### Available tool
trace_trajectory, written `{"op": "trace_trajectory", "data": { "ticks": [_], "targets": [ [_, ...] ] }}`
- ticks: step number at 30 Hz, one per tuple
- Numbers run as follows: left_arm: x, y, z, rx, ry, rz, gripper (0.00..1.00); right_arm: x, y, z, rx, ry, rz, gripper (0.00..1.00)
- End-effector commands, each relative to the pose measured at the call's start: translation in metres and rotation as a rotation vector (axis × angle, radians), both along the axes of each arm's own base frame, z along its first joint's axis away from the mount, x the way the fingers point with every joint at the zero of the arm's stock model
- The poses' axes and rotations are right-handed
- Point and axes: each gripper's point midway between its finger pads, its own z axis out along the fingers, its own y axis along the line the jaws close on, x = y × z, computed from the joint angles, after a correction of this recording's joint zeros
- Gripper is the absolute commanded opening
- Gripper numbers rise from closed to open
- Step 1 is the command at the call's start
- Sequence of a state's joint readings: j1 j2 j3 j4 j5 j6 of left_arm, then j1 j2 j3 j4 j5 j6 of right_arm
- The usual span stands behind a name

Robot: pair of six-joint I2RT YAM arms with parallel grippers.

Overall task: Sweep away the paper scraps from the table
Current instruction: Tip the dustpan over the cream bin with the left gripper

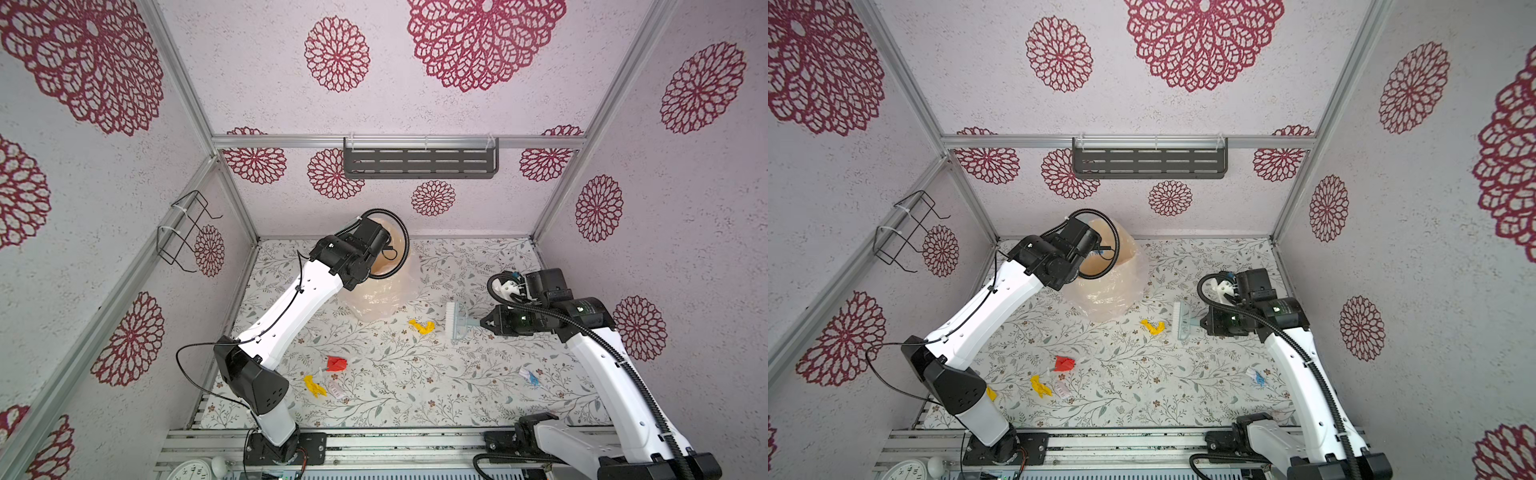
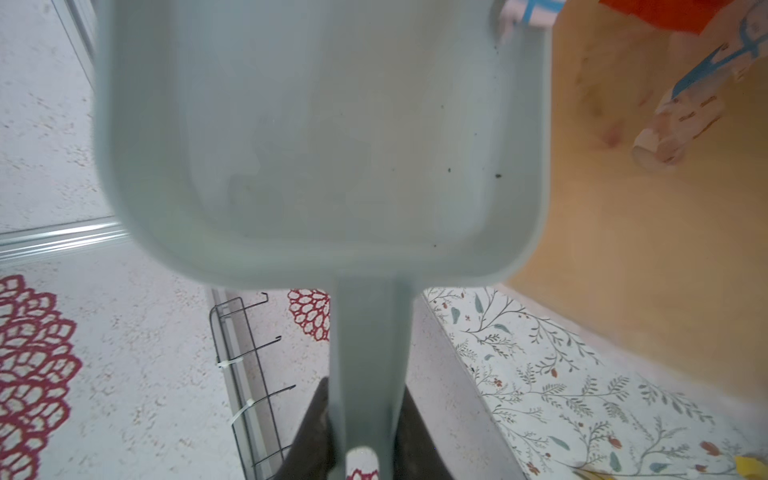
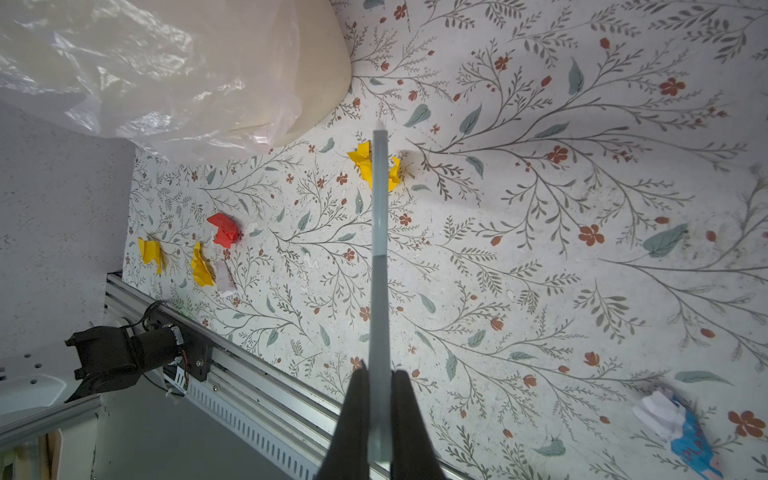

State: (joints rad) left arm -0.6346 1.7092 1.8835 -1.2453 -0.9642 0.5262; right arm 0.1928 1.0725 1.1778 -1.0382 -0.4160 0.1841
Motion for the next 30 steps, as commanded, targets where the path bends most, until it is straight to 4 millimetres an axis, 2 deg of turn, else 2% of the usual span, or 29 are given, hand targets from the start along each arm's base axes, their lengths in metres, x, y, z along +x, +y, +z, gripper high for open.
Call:
{"op": "trace_trajectory", "data": {
  "ticks": [1, 8, 11, 15, 23, 30],
  "targets": [
    [0.000, 0.004, 0.028, 0.034, -0.098, 0.000, 0.00, 0.001, 0.002, 0.013, 0.016, -0.034, 0.016, 0.00],
    [-0.006, 0.008, 0.032, 0.009, -0.117, 0.001, 0.00, 0.002, 0.003, 0.014, 0.027, -0.033, 0.012, 0.00],
    [-0.010, 0.005, 0.038, -0.058, -0.137, -0.003, 0.00, 0.002, 0.004, 0.012, 0.027, -0.031, 0.014, 0.00],
    [-0.020, -0.010, 0.049, -0.227, -0.146, -0.027, 0.00, 0.004, 0.004, 0.016, 0.029, -0.056, 0.019, 0.00],
    [-0.047, -0.038, 0.054, -0.477, -0.128, -0.066, 0.00, 0.012, 0.002, 0.017, 0.013, -0.086, 0.013, 0.00],
    [-0.086, -0.064, 0.051, -0.749, -0.080, -0.099, 0.00, 0.019, -0.002, 0.022, -0.027, -0.127, 0.026, 0.00]
  ]
}}
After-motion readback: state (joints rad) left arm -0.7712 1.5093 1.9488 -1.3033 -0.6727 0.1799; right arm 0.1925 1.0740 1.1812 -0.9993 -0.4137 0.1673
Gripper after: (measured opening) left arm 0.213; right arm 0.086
